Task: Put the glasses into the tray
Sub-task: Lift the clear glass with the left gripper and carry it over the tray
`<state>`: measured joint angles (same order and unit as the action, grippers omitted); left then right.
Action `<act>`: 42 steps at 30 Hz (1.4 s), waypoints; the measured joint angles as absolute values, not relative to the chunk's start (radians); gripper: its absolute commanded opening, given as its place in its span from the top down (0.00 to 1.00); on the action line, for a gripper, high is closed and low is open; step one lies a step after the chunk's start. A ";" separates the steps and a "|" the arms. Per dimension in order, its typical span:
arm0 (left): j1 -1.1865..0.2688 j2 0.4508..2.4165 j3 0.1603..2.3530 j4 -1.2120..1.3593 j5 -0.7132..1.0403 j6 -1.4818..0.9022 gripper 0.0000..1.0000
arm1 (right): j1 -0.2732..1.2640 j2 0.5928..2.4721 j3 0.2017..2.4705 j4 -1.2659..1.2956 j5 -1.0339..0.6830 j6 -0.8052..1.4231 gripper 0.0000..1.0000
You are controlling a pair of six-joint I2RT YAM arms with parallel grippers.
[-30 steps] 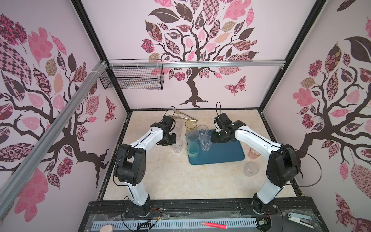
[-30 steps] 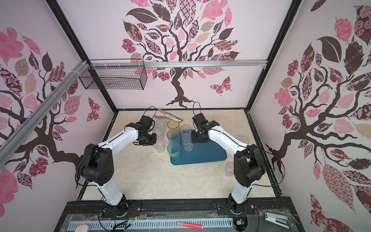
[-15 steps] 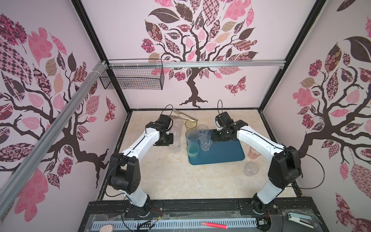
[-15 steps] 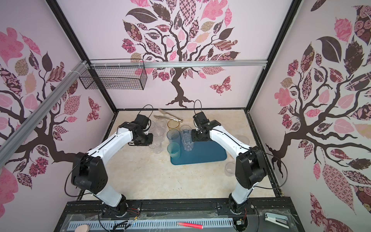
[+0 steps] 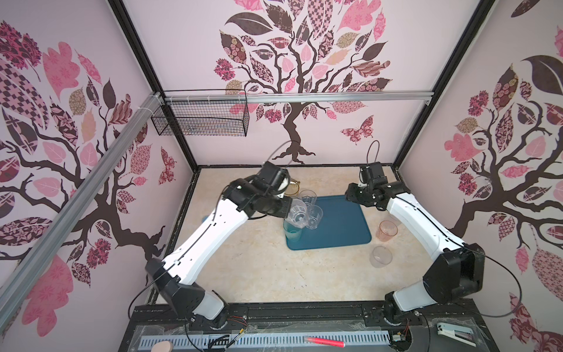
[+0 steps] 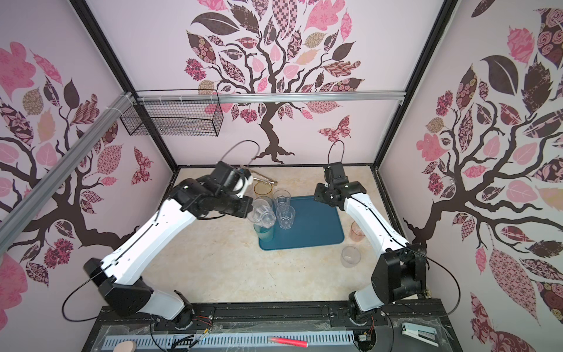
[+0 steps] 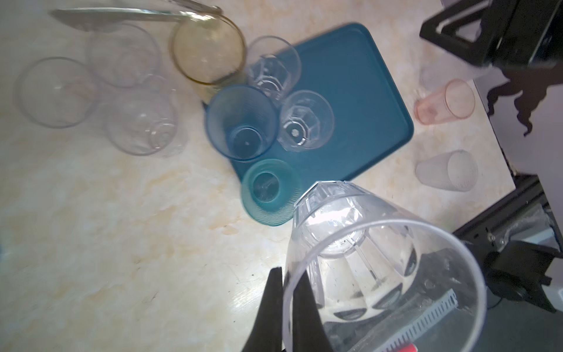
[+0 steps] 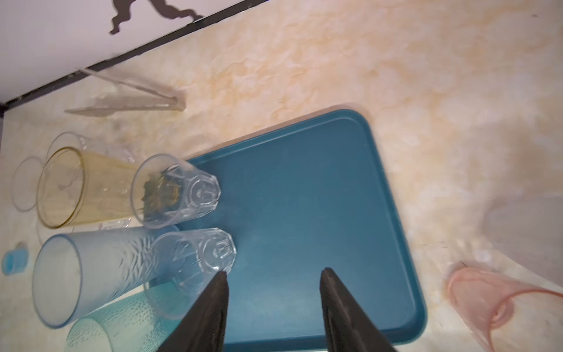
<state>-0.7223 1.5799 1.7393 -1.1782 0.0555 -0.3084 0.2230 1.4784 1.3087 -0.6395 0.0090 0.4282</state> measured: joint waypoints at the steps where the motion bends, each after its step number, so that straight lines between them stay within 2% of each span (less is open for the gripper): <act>1: -0.739 1.612 1.740 -1.169 0.060 -0.310 1.00 | 0.208 1.471 1.294 -0.641 0.010 0.432 0.48; 4: -0.779 1.708 1.735 -1.147 0.066 -0.314 1.00 | 0.183 1.461 1.259 -0.641 0.015 0.439 0.48; 14: -0.821 1.848 1.659 -1.034 -0.001 -0.317 1.00 | 0.183 1.454 1.201 -0.594 -0.022 0.457 0.50; 33: -0.821 1.989 1.649 -0.912 -0.120 -0.331 1.00 | 0.253 1.477 1.148 -0.558 -0.078 0.464 0.51; 42: -0.821 1.995 1.666 -0.906 -0.120 -0.325 0.83 | 0.268 1.514 1.148 -0.559 -0.103 0.456 0.51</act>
